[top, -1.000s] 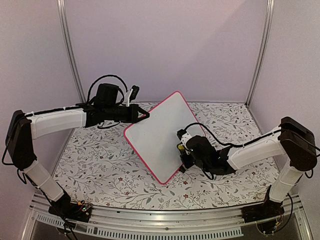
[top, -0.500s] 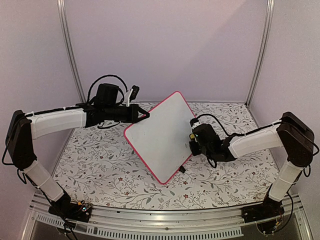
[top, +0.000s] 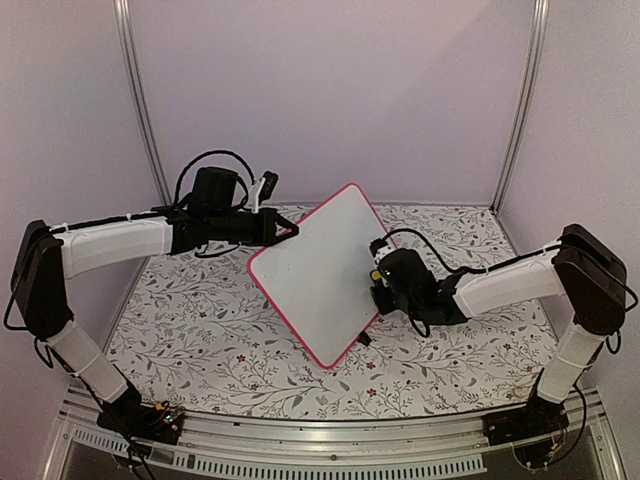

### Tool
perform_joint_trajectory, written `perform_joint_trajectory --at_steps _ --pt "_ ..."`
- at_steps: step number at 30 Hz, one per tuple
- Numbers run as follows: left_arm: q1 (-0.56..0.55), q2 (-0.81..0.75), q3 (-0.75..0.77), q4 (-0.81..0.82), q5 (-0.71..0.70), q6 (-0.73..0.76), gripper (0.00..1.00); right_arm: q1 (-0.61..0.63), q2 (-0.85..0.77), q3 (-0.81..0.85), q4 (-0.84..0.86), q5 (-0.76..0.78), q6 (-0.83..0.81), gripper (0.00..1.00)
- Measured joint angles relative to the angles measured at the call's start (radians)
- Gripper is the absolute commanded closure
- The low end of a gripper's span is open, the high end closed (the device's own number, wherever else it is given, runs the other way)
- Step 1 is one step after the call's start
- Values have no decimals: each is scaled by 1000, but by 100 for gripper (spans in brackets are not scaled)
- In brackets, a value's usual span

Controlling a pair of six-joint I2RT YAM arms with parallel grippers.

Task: Erase the whiteboard
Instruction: Erase the whiteboard at the center of the board.

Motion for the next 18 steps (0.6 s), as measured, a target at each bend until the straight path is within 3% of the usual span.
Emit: perform_joint_trajectory --at_steps 7,18 --pt "0 0 0 2 4 4 100 43 -52 -10 71 -98 -30 86" --pt "0 0 0 1 1 3 100 -24 -19 19 27 -40 11 87"
